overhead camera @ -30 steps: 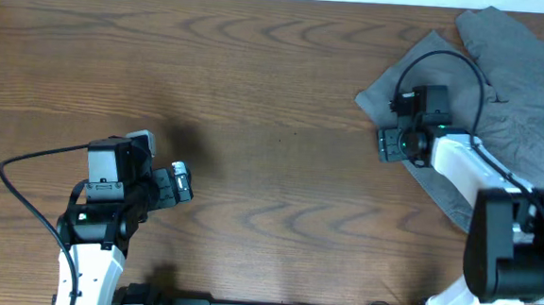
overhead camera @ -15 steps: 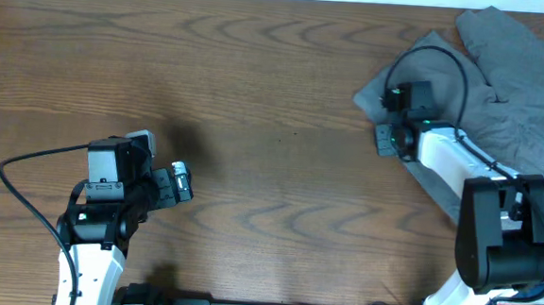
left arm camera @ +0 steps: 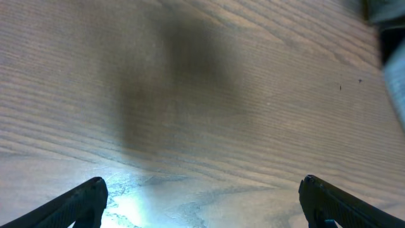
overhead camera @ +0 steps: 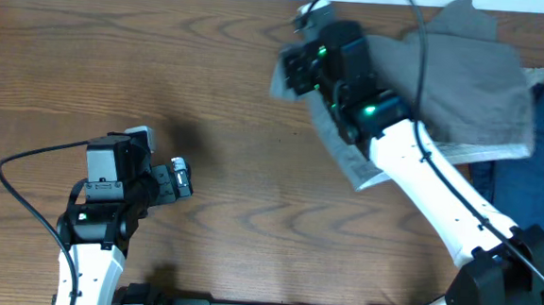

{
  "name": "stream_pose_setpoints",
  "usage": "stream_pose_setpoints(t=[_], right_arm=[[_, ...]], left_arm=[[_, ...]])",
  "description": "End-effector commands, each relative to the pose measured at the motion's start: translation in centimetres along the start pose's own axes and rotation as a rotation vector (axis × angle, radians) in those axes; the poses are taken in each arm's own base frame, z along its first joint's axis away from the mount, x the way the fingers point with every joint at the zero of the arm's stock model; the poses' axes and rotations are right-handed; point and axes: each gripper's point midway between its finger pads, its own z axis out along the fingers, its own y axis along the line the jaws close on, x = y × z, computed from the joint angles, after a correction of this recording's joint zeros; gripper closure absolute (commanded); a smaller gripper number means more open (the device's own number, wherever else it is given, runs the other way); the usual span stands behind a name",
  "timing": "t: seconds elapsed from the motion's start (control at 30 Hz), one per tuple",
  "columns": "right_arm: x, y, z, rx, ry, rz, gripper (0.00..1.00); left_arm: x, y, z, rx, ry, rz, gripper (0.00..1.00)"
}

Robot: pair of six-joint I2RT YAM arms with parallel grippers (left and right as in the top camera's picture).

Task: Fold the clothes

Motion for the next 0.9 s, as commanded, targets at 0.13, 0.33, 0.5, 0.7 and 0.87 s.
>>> stream_pose_setpoints(t=[0.13,0.33,0.5,0.7,0.87], right_arm=[[4.2,-3.3,0.6,0.146,0.149,0.032,0.01],[9.1,-7.1,-1.0,0.223,0.362,0.014,0.01],[12.2,-11.1,-2.9,0.307,0.492,0.116,0.01],[14.6,-15.8,-5.3,0.407,0.584,0.241,0.01],[16.4,-18.3,-7.2,0.457,0.657,0.295,0.01]], left_arm=[[-1.7,-0.8,-0.6,0.026,-0.053,-0.032,0.02],[-2.9,-1.8,-0.7,0.087,-0.088,-0.203,0.02],[-2.9,-4.8,0.1,0.251,-0.027,-0.228,0.02],[-0.7,-8.3,3.0,0.337,0.143,-0.266,0.02],[2.0,-11.9,5.8,0.370,0.282,-0.296,0.02]])
